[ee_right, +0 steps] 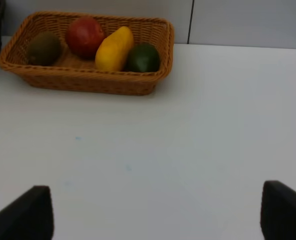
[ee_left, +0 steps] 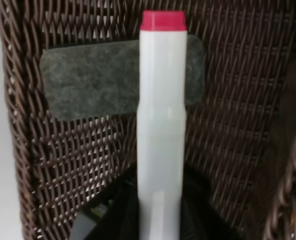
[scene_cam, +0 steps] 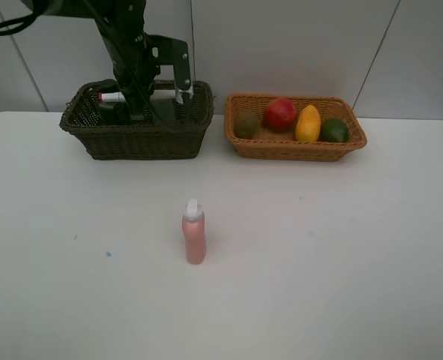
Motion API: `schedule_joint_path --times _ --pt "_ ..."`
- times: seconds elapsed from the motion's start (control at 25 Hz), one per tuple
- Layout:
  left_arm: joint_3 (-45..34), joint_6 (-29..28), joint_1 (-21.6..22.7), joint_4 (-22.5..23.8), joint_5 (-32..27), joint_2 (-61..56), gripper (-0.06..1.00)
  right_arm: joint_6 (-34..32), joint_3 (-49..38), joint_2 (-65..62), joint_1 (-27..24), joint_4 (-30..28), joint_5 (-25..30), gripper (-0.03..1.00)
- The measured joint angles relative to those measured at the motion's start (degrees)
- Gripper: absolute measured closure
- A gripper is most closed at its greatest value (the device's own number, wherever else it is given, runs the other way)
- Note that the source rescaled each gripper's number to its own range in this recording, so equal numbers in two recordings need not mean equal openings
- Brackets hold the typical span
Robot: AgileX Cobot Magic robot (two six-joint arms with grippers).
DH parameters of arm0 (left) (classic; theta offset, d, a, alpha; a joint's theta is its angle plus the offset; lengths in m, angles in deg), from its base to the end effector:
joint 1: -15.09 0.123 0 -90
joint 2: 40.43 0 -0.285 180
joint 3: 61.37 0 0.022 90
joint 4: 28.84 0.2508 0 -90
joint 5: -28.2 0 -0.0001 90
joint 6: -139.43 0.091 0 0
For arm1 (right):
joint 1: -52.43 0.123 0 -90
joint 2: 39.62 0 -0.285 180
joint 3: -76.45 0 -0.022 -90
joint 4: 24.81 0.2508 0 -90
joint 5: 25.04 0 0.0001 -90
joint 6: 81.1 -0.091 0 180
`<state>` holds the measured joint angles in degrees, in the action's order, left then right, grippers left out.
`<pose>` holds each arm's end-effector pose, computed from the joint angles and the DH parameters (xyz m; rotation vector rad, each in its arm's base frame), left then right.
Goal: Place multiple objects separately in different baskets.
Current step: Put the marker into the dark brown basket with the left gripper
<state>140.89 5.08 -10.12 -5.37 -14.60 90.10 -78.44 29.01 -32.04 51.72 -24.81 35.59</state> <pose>0.4410 -0.1804 0.2071 1.7770 1.9703 0.5887 -0.0076 0.0001 0.2829 -0.0344 2.0184 -0.0373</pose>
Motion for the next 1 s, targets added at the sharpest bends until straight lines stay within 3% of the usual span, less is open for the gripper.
schedule_joint_path --times 0.28,0.36,0.48,0.6,1.0 --pt "0.0 0.0 0.0 -0.7 0.0 0.1 0.9 0.0 0.0 0.0 0.0 0.0 0.0 -0.03" --pt "0.0 0.0 0.0 -1.2 0.0 0.1 0.73 0.0 0.0 0.0 0.0 0.0 0.0 -0.03" --pt "0.0 0.1 0.0 -2.1 0.0 0.1 0.26 0.0 0.0 0.0 0.0 0.0 0.0 -0.03" --pt "0.0 0.1 0.0 -2.3 0.3 0.1 0.04 0.0 0.0 0.0 0.0 0.0 0.0 -0.03" --pt "0.0 0.5 0.0 -2.5 0.4 0.1 -0.01 0.0 0.0 0.0 0.0 0.0 0.0 -0.03"
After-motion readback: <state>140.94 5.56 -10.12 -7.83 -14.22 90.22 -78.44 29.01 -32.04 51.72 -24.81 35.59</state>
